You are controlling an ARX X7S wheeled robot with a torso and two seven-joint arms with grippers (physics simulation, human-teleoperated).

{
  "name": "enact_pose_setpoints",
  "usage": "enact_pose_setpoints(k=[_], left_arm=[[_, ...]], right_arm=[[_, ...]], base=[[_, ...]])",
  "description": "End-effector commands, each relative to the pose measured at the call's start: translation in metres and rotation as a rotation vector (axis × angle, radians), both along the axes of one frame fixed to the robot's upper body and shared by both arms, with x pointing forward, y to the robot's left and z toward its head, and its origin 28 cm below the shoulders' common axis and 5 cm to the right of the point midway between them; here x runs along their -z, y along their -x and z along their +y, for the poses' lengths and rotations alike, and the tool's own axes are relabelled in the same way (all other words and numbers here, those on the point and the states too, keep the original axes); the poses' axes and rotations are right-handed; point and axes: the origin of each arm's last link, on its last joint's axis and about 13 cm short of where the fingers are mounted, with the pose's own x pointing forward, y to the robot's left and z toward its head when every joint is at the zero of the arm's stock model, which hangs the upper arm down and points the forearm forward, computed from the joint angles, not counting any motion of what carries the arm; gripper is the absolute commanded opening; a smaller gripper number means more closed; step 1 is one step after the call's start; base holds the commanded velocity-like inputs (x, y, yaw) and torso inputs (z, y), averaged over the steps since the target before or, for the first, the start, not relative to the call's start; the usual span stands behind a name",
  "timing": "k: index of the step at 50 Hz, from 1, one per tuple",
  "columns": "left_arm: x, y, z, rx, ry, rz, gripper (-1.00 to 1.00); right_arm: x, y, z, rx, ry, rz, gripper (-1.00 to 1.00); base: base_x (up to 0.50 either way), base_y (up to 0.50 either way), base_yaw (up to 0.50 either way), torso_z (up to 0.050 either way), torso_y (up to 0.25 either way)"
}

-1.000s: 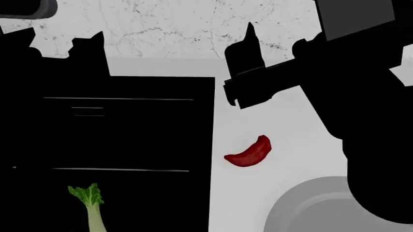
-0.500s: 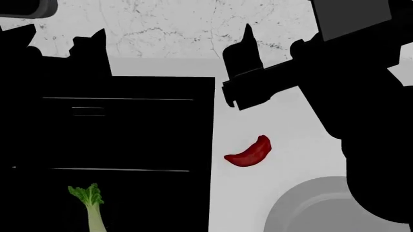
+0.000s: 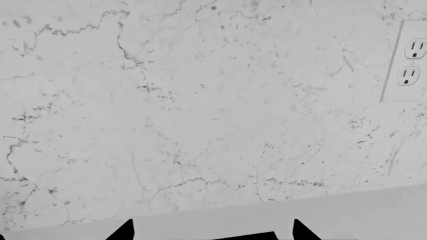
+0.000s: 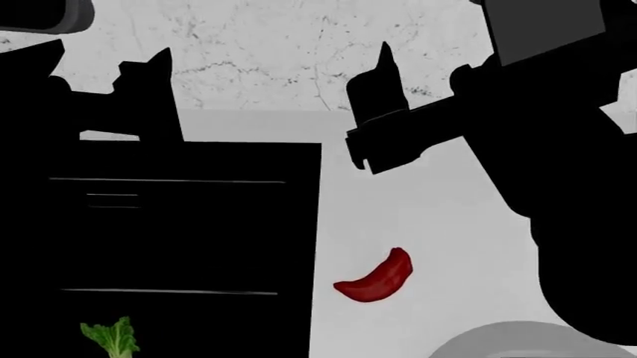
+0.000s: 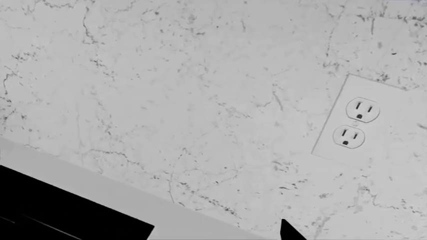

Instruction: Pick the celery from the sink and place it on the plate located on the counter

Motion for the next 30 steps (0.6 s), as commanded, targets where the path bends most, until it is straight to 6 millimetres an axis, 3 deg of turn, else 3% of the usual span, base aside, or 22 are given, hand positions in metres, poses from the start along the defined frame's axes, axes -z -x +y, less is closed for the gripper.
enact_pose_setpoints(k=[1,17,18,19,20,21,22,30], left_arm=[[0.002,-0.002,0.000,0.009,0.008,-0.018,1.00],[0.004,-0.005,-0.002,-0.010,-0.020,0.008,1.00],[-0.023,-0.009,-0.003,-0.013,0.164,-0.430,1.00],[-0.020,-0.009,-0.003,-0.012,0.110,-0.311,1.00],[-0.009,-0.008,-0.002,-0.011,0.055,-0.172,1.00],[0.001,-0.006,-0.001,-0.010,0.001,-0.033,1.00],[0.003,-0.005,-0.001,-0.011,-0.014,0.005,1.00],[0.003,-0.006,-0.002,-0.011,-0.020,0.005,1.00]], right_arm=[[0.000,0.000,0.000,-0.005,0.001,0.002,1.00],[0.001,0.000,0.000,-0.008,0.011,0.004,1.00],[0.022,-0.016,0.004,0.035,-0.279,-0.181,1.00],[-0.005,-0.005,0.008,-0.072,-0.196,-0.158,1.00],[-0.009,-0.002,0.005,-0.042,-0.092,-0.103,1.00],[0.000,-0.001,0.001,-0.007,0.010,0.004,1.00],[0.001,0.000,0.000,-0.005,0.019,0.012,1.00],[0.000,0.002,-0.001,0.003,0.022,0.006,1.00]], base=[[0.00,0.00,0.00,0.000,0.000],[0.00,0.00,0.00,0.000,0.000],[0.00,0.00,0.00,0.000,0.000],[0.00,0.00,0.00,0.000,0.000],[0.00,0.00,0.00,0.000,0.000],[-0.08,0.21,0.00,0.000,0.000],[-0.12,0.27,0.00,0.000,0.000],[-0.15,0.28,0.00,0.000,0.000]])
